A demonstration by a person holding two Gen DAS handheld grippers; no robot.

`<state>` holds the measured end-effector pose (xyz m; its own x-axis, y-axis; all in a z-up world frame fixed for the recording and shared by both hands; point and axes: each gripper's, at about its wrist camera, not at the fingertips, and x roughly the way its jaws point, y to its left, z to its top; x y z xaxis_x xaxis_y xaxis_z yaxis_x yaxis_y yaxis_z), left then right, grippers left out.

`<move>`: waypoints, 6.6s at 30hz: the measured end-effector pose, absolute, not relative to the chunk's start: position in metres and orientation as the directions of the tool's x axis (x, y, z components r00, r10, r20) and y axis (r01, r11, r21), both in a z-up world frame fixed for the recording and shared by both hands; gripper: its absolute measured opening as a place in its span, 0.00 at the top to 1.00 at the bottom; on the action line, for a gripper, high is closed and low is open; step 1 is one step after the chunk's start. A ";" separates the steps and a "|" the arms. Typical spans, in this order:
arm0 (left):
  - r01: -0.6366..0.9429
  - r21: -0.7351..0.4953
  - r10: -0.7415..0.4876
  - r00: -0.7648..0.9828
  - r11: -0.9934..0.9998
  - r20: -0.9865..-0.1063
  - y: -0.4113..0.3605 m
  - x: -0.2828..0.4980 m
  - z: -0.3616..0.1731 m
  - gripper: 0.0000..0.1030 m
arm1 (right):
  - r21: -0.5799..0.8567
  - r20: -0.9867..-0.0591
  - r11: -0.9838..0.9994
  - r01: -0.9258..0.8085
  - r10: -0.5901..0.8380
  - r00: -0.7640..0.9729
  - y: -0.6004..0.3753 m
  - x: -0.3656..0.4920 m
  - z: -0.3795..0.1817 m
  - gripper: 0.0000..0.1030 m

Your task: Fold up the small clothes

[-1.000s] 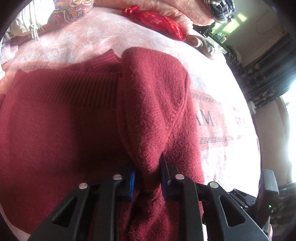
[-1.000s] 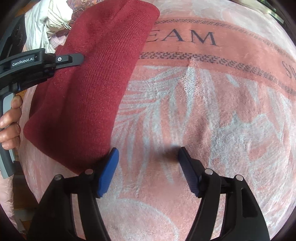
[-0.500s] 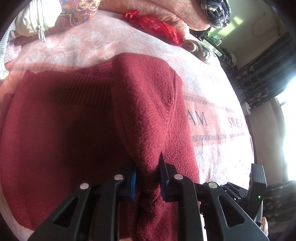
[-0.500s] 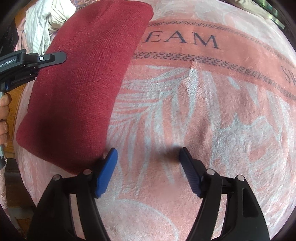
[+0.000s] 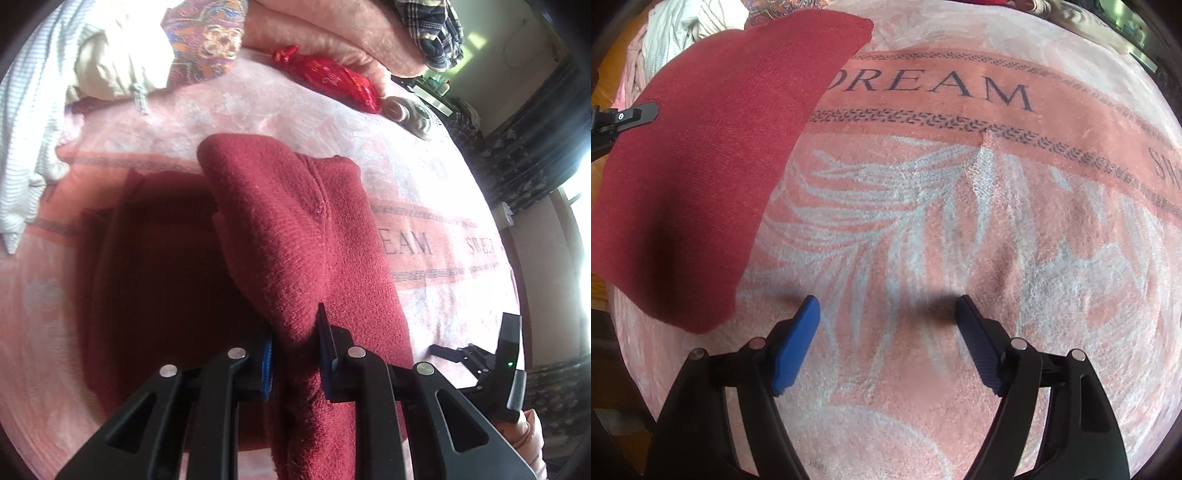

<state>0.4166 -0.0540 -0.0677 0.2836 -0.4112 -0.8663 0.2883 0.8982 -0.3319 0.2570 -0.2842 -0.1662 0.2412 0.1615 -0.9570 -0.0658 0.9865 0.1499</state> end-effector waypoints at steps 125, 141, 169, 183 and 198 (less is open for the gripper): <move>0.079 -0.206 -0.221 0.352 0.975 -0.910 0.070 0.487 -0.121 0.66 | 0.409 -0.876 0.904 -0.122 0.427 0.224 -0.165 0.434 -0.124 0.37; 0.053 -0.119 -0.130 0.390 0.991 -0.912 0.085 0.484 -0.145 0.91 | 0.367 -0.891 0.919 -0.145 0.392 0.229 -0.149 0.443 -0.143 0.37; 0.090 -0.333 -0.345 0.261 0.939 -0.902 0.085 0.442 -0.148 0.13 | 0.398 -0.889 0.904 -0.156 0.422 0.176 -0.152 0.423 -0.141 0.27; 0.084 -0.392 -0.400 0.226 0.916 -0.888 0.083 0.454 -0.164 0.10 | 0.452 -0.872 0.883 -0.129 0.468 0.147 -0.146 0.431 -0.161 0.25; 0.109 -0.415 -0.429 0.240 0.903 -0.871 0.076 0.451 -0.158 0.57 | 0.454 -0.863 0.880 -0.136 0.473 0.179 -0.143 0.426 -0.158 0.48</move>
<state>0.4505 0.0758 -0.1577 0.2397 -0.4293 -0.8708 0.1094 0.9032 -0.4151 0.4260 -0.1435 -0.1580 0.1786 0.4727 -0.8629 -0.1365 0.8805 0.4540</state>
